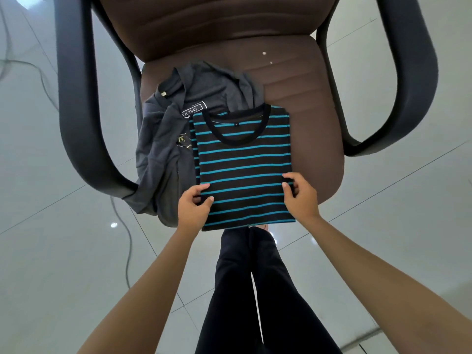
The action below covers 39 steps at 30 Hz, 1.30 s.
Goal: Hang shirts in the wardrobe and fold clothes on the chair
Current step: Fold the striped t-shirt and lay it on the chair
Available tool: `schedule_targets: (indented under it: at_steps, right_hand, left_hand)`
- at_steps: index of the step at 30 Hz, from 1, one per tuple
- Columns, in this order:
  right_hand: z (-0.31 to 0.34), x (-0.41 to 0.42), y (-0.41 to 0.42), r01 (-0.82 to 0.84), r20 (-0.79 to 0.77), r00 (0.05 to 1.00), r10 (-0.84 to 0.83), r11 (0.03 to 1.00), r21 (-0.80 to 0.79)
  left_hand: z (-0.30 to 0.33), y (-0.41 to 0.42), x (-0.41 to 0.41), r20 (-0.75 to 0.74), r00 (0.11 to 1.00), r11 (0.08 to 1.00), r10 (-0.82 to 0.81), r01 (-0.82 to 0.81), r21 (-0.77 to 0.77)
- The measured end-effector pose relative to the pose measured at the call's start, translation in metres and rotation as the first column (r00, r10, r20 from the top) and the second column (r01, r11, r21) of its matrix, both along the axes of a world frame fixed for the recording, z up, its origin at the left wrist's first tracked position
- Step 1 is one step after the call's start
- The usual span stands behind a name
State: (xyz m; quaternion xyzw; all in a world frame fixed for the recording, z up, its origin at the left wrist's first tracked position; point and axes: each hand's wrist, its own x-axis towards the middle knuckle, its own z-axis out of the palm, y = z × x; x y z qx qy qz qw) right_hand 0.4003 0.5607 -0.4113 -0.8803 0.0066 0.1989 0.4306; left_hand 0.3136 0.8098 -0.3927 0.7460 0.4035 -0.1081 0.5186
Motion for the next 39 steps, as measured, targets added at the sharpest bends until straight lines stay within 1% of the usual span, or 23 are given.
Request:
schedule_targets:
  at_steps: [2,3,6,8,10,12,18,20,22,24,28,31,32,34,36,39]
  right_hand:
    - [0.001,-0.011,-0.008,0.007,-0.048,0.999,-0.007,1.0,-0.006]
    - [0.001,-0.016,-0.011,0.015,-0.071,0.997,-0.015,1.0,-0.01]
    - [0.002,-0.028,-0.018,0.012,-0.108,0.994,-0.012,1.0,0.005]
    - [0.002,-0.032,-0.019,0.017,-0.126,0.992,-0.012,0.999,0.039]
    - [0.001,-0.033,-0.019,0.019,-0.14,0.99,-0.008,0.997,0.08]
    - [0.001,-0.033,-0.019,0.013,-0.151,0.988,0.004,0.994,0.112]
    - [0.001,-0.037,-0.025,0.004,-0.253,0.967,0.043,0.983,0.184]
    - [-0.002,-0.039,-0.027,-0.016,-0.268,0.961,0.065,0.983,0.183]
    - [-0.003,-0.04,-0.028,-0.02,-0.278,0.958,0.071,0.983,0.182]
    - [-0.004,-0.039,-0.03,-0.028,-0.289,0.954,0.081,0.983,0.182]
    - [-0.005,-0.035,-0.035,-0.073,-0.303,0.946,0.114,0.987,0.145]
    - [-0.005,-0.034,-0.035,-0.163,-0.201,0.966,0.161,0.987,0.004]
    - [-0.004,-0.031,-0.034,-0.17,-0.157,0.974,0.162,0.985,-0.038]
    - [-0.003,-0.023,-0.03,-0.152,-0.075,0.986,0.147,0.986,-0.065]
    - [-0.003,-0.01,-0.023,-0.145,-0.012,0.989,0.145,0.987,-0.071]
    - [-0.005,0.015,-0.007,-0.135,0.018,0.99,0.137,0.985,-0.11]
  left_hand:
    - [0.0,-0.006,-0.009,-0.029,0.999,0.998,0.043,-0.042,0.036]
    - [0.0,-0.01,-0.012,-0.037,0.996,0.997,0.082,-0.082,0.015]
    - [0.003,-0.02,-0.02,-0.03,0.968,0.958,0.248,-0.25,-0.139]
    - [0.005,-0.024,-0.022,-0.028,0.955,0.931,0.297,-0.296,-0.216]
    - [0.008,-0.026,-0.022,-0.029,0.949,0.915,0.315,-0.311,-0.256]
    - [0.009,-0.024,-0.024,-0.019,0.959,0.923,0.284,-0.278,-0.266]
    - [0.011,-0.021,-0.039,0.024,0.997,0.961,0.078,-0.069,-0.267]
    - [0.012,-0.019,-0.041,0.018,0.998,0.963,0.068,-0.061,-0.261]
    - [0.012,-0.015,-0.042,-0.009,0.995,0.962,0.096,-0.095,-0.257]
    - [0.011,-0.01,-0.043,-0.031,0.997,0.972,0.07,-0.075,-0.221]
    - [0.006,-0.007,-0.045,-0.054,0.994,0.993,-0.096,0.092,-0.068]
    - [0.006,-0.007,-0.044,-0.075,0.978,0.977,-0.196,0.201,0.065]
    - [0.007,-0.006,-0.042,-0.054,0.973,0.964,-0.225,0.231,0.13]
    - [0.01,-0.003,-0.033,0.014,0.971,0.944,-0.239,0.229,0.24]
    - [0.013,-0.001,-0.015,0.053,0.968,0.936,-0.243,0.22,0.276]
    - [0.009,0.003,0.016,0.024,0.973,0.949,-0.229,0.218,0.229]
